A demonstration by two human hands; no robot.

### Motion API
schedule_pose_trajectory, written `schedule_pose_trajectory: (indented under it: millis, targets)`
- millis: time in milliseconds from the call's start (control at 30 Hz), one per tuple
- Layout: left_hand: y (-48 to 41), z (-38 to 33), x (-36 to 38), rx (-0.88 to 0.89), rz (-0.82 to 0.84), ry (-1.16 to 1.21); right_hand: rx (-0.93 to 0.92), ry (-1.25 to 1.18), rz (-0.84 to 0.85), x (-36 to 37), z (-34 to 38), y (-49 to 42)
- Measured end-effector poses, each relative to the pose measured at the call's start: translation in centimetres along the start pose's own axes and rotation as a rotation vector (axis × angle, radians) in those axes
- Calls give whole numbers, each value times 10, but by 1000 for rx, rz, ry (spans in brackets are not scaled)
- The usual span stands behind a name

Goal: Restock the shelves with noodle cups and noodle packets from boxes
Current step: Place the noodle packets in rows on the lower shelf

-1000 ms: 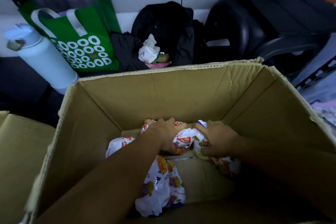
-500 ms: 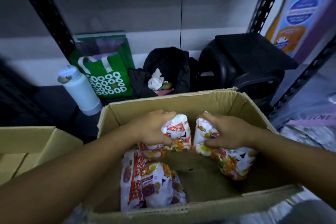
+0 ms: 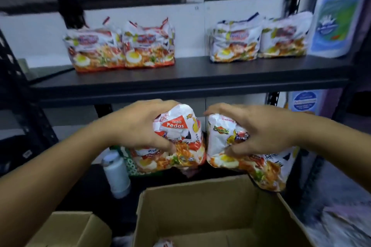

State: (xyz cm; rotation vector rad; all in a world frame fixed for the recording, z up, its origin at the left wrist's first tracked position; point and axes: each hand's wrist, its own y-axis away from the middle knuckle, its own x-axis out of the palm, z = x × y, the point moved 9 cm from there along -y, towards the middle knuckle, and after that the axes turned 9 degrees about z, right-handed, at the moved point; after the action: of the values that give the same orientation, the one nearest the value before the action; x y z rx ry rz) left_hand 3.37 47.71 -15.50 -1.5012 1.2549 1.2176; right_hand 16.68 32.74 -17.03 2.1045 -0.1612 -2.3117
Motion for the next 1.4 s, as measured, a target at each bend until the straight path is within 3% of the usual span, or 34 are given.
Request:
schedule_pose_trajectory:
  millis: [333, 533, 700, 767, 933, 1033, 1167, 1400]
  targets:
    - [14, -6, -184, -61, -202, -95, 72, 24, -278, -186, 15, -17]
    - [-13, 0, -241, -119, -262, -265, 54, 164, -340, -238, 15, -62]
    - [-51, 37, -206, -223, -167, -312, 203, 283, -219, -194, -20, -109]
    - [-63, 56, -178, -264, -144, -300, 244, 374, -261, -175, -26, -118]
    - [-73, 69, -170, -273, -283, -327, 212, 538, -430, -171, -19, -116]
    - [-67, 64, -175, -274, -356, -425, 293, 574, -487, -163, -19, -108]
    - [-38, 43, -171, -264, -778, -454, 427, 374, -633, -138, -28, -100]
    - [-65, 65, -128, -470, -696, -325, 428, 245, -704, -133, -39, -112]
